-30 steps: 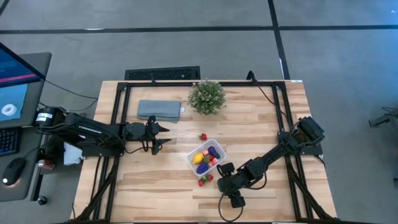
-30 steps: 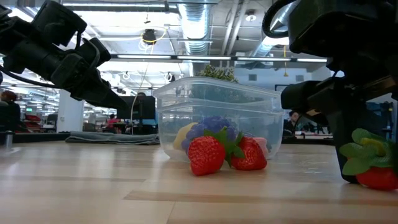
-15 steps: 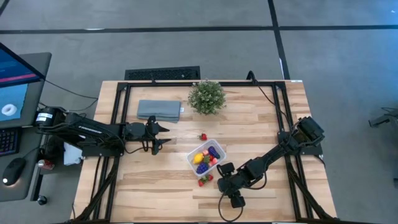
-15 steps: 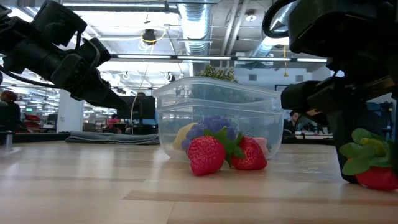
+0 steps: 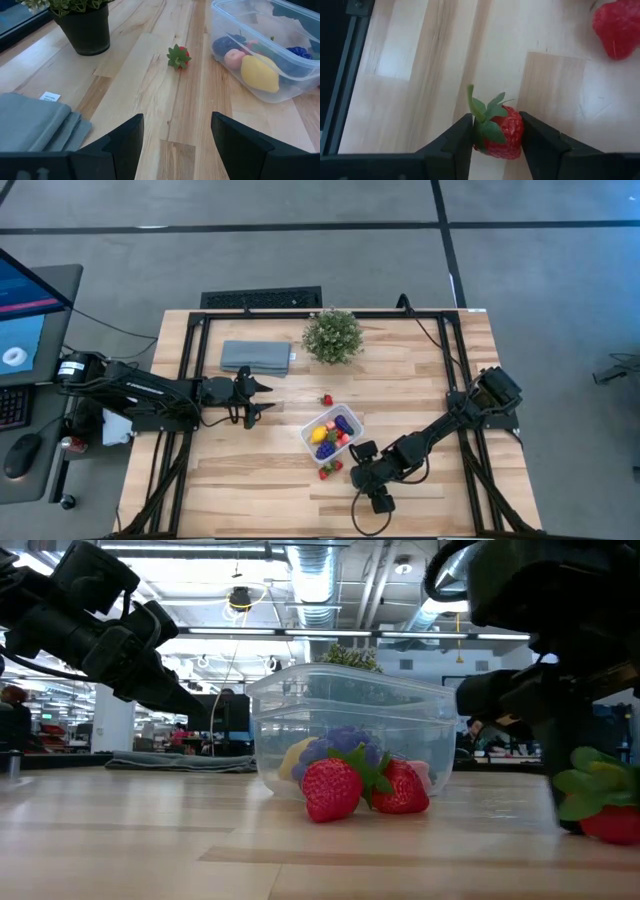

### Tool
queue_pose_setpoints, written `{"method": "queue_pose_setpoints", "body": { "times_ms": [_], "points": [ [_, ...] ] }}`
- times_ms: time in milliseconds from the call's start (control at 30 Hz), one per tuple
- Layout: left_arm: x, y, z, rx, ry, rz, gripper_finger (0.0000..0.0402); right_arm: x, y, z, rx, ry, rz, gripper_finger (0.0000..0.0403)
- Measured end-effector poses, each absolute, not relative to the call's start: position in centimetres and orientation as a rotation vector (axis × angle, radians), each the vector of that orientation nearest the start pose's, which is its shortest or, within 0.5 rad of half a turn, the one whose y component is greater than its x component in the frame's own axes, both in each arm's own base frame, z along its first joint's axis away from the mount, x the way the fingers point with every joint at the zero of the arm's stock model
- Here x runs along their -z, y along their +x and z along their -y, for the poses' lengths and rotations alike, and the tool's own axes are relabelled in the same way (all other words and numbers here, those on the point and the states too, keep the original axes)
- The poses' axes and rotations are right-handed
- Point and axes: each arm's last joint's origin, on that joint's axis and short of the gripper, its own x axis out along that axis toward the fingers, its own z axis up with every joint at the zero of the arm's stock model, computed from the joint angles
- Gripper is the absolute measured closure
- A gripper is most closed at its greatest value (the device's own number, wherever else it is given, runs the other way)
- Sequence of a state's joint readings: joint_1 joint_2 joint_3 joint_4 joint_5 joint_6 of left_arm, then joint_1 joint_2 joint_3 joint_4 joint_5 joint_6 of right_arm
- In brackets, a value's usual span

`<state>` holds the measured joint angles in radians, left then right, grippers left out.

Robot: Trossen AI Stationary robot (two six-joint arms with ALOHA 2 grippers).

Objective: Pick and placing Produce into tupperware
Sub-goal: Put the red strawberry into the transparent bin

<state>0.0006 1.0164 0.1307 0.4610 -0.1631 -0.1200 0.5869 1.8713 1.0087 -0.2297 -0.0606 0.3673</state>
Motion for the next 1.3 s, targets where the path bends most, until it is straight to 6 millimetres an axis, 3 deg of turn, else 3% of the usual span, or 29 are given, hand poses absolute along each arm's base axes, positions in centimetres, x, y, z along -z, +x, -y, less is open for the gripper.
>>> {"method": "queue_pose_setpoints", "body": {
  "times_ms": [133,333,600,900,1067,1300],
  "points": [
    [-13.7,17.0,-0.5,-0.186,-0.083,-0.412,0.0178,-13.0,28.3,-19.1,-0.377,0.035,-1.178,0.0223],
    [-13.7,17.0,-0.5,-0.186,-0.084,-0.407,0.0178,-15.7,27.7,-18.6,-0.389,0.047,-1.143,0.0227],
    [-13.7,17.1,-0.5,-0.186,-0.083,-0.405,0.0178,-20.4,27.2,-17.4,-0.444,0.026,-0.97,0.0224],
    [-13.7,17.1,-0.5,-0.185,-0.083,-0.405,0.0178,-25.1,26.8,-14.3,-0.463,-0.049,-0.771,0.0229],
    [-13.7,17.1,-0.5,-0.185,-0.082,-0.406,0.0178,-26.0,27.3,-12.4,-0.435,-0.089,-0.719,0.0229],
    [-13.7,17.0,-0.5,-0.184,-0.073,-0.41,0.0178,-25.6,28.8,-9.6,-0.363,-0.126,-0.718,0.0218]
  ]
}}
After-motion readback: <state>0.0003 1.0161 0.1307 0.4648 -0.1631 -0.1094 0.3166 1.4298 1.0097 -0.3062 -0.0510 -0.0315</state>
